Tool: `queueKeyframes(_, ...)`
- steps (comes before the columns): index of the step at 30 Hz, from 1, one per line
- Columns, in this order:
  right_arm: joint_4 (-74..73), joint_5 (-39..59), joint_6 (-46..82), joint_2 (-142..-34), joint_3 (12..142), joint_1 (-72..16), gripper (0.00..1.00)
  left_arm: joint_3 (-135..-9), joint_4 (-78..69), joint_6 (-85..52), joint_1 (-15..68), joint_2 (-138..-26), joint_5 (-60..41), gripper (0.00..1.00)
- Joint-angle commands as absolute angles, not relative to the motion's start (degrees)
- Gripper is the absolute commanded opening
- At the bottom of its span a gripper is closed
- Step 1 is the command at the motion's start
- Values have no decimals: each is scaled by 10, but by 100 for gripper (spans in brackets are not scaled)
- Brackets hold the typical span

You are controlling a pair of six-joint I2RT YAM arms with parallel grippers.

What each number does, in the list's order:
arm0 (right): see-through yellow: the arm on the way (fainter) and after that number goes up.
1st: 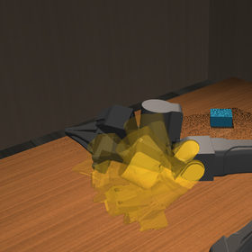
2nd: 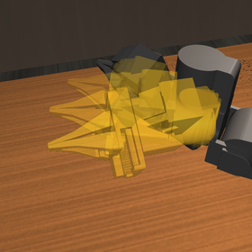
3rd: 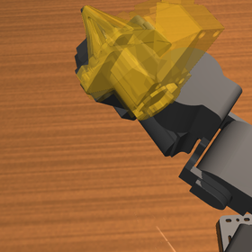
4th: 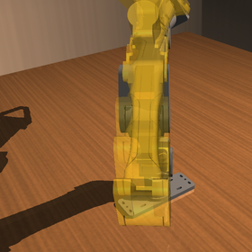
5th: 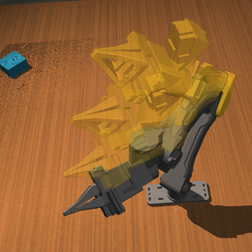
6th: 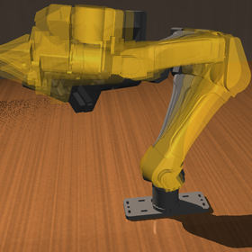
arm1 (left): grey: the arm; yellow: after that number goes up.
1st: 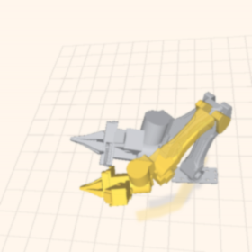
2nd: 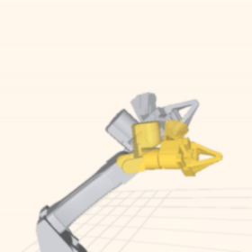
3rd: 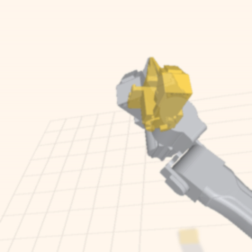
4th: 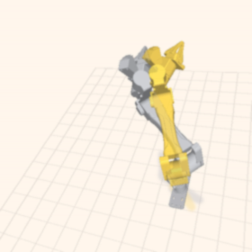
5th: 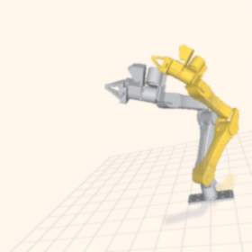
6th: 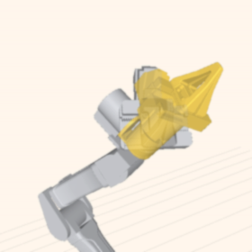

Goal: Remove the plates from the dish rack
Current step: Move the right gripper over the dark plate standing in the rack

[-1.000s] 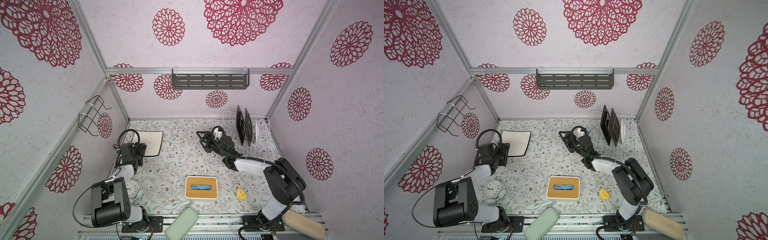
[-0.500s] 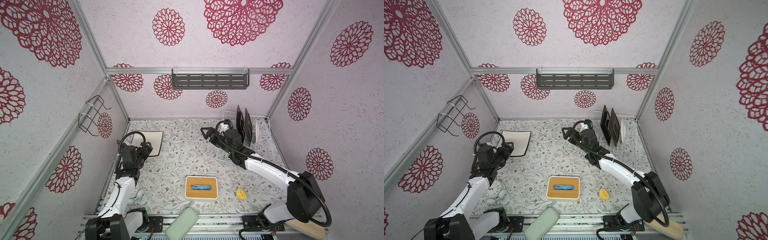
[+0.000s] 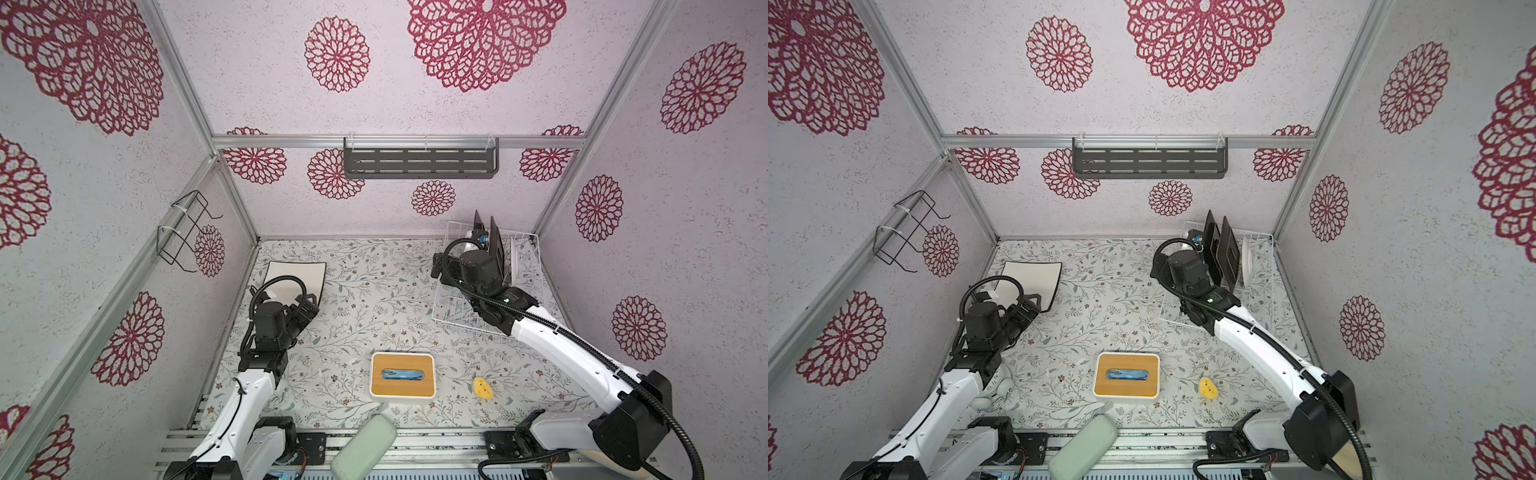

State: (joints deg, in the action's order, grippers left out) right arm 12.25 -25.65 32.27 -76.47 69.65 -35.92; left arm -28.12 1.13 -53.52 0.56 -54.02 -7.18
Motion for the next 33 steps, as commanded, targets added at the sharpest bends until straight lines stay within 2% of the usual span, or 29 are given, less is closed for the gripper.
queueKeyframes(1,187,-344,269,-776,739,-357,95,-290,9,-519,12,-529,-77,97)
queueKeyframes(6,245,-401,248,-830,796,-357,88,-290,4,-522,13,-537,-102,97)
queueKeyframes(14,313,-523,225,-937,873,-356,89,-274,-32,-542,17,-567,-128,97)
queueKeyframes(17,323,-570,211,-971,892,-354,85,-278,-35,-531,17,-585,-130,97)
queueKeyframes(22,331,-603,200,-1015,924,-349,83,-285,-47,-534,17,-613,-150,97)
queueKeyframes(28,340,-644,191,-1062,965,-336,71,-291,-58,-542,17,-630,-158,97)
queueKeyframes(33,330,-672,182,-1094,984,-327,67,-299,-57,-543,17,-632,-155,97)
